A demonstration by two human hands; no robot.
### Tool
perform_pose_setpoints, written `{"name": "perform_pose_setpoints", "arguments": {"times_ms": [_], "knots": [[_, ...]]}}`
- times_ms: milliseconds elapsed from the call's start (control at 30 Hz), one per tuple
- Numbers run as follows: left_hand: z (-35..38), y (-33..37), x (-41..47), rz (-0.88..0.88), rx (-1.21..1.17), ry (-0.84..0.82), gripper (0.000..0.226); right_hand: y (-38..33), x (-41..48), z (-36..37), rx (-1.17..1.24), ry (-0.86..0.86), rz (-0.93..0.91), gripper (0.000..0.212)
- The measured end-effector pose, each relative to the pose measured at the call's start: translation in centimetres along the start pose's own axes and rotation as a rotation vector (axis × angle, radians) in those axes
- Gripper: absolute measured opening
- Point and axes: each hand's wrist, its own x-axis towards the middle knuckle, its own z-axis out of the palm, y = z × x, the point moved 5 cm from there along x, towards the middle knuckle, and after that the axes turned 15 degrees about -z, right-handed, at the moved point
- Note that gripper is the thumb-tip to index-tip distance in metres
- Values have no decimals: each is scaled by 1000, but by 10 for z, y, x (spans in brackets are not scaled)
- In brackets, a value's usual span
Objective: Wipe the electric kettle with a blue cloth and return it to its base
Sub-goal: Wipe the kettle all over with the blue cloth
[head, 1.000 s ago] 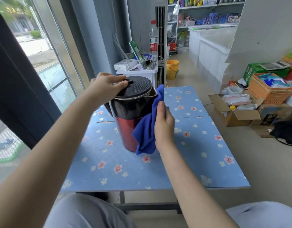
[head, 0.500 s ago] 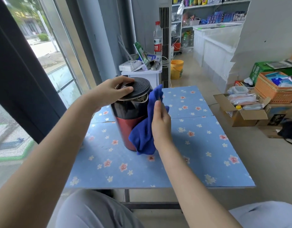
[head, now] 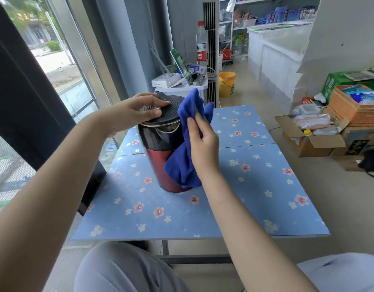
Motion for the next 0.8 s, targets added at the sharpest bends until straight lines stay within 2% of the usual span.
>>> {"name": "perform_pose_setpoints", "arguments": {"times_ms": [67, 133, 200, 267, 333, 367, 433, 533, 667, 800], "knots": [[-1, -1, -3, 18, -11, -27, 30, 22, -27, -6, -14, 41, 100, 33], [1, -4, -5, 29, -51, -54, 32, 48, -58, -12, 15, 27, 292, 34], [3, -2, -6, 28, -105, -45, 30, 59, -71, -16, 56, 18, 408, 37], [3, 5, -9, 2, -104, 51, 26, 49, -54, -15, 57, 36, 387, 39], [7, 12, -8, -58, -47, 237, 17, 29, -26, -10, 54, 51, 291, 38], [12, 15, -9, -78, -30, 306, 19, 21, -14, -6, 50, 38, 237, 37], [26, 18, -9, -90, -26, 395, 43, 15, -7, 0, 33, 10, 171, 37], [35, 16, -8, -38, 35, 519, 52, 35, -33, -3, 29, 55, 237, 36], [26, 4, -3, 14, 12, 449, 44, 58, -61, -7, 83, 74, 390, 39], [18, -9, 0, 39, -148, 313, 47, 30, -16, 1, 93, 94, 245, 36]]}}
